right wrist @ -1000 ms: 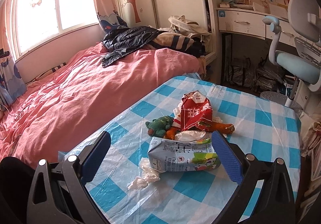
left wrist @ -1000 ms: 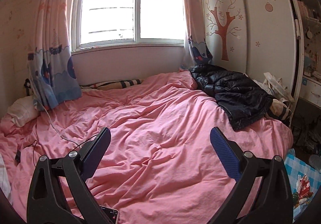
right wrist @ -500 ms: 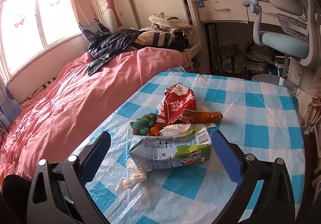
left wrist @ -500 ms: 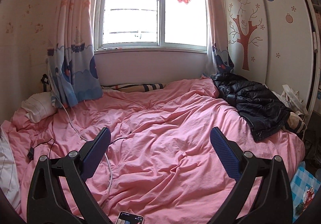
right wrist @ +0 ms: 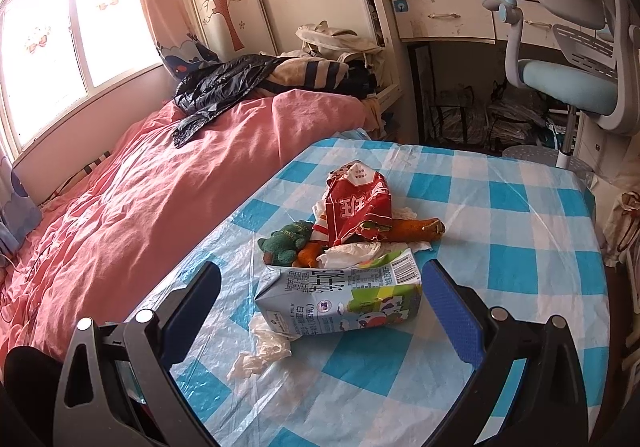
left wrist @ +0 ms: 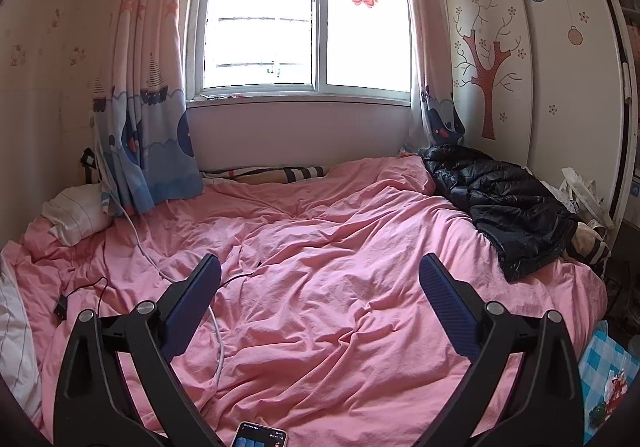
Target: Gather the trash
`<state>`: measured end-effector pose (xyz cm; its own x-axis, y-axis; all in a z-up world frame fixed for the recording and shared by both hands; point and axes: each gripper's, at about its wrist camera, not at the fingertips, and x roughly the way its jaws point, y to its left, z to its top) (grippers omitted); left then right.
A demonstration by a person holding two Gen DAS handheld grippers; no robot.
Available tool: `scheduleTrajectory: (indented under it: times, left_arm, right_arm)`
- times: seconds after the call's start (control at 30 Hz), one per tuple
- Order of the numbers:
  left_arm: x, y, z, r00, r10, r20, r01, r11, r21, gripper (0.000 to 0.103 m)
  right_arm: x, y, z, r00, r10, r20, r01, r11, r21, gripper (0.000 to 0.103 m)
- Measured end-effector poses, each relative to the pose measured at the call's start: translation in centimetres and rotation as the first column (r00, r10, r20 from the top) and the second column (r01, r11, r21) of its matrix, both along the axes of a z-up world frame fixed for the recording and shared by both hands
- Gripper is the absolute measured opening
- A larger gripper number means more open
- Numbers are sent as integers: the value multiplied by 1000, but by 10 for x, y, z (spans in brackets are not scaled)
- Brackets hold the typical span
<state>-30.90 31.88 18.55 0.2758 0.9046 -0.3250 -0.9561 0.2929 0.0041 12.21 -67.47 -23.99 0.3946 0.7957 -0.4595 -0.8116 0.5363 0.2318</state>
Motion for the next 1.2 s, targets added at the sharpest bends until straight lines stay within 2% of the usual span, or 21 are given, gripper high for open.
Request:
scheduleTrajectory:
  times: [0.63,0.8,0.9,0.97,1.03,1.07,1.2]
  left_arm:
    - [16,-12,2,999,-31,-6,31,1000,0,96]
    - [30,-24,-3,997,-78,-8,78,997,-12,96]
    - [54,-40,-15,988,-155,7,155,987,-44,96]
    - [80,-58,-29,969,-246,4,246,966,-82,96]
    - [115,-84,-51,928,-372,-6,367,919,-144,96]
    - [131,-98,-64,905,-426,-11,418,891,-175,96]
    - [199,-167,-121,782,-620,-64,583,764,-276,96]
  right_arm:
    - [-6,0,2,1000,13,13,-13,1000,-5,97]
    - [-7,-3,4,1000,13,20,-13,1000,-10,97]
    - [-6,-4,4,1000,11,20,-10,1000,-12,97]
    - [-4,-4,4,1000,4,19,-3,1000,-23,97]
    - [-4,-4,3,1000,-3,23,4,999,-46,97]
    - [-4,-4,3,1000,-7,30,8,998,-62,97]
    - [-5,-5,-1,999,8,36,-4,994,-106,97]
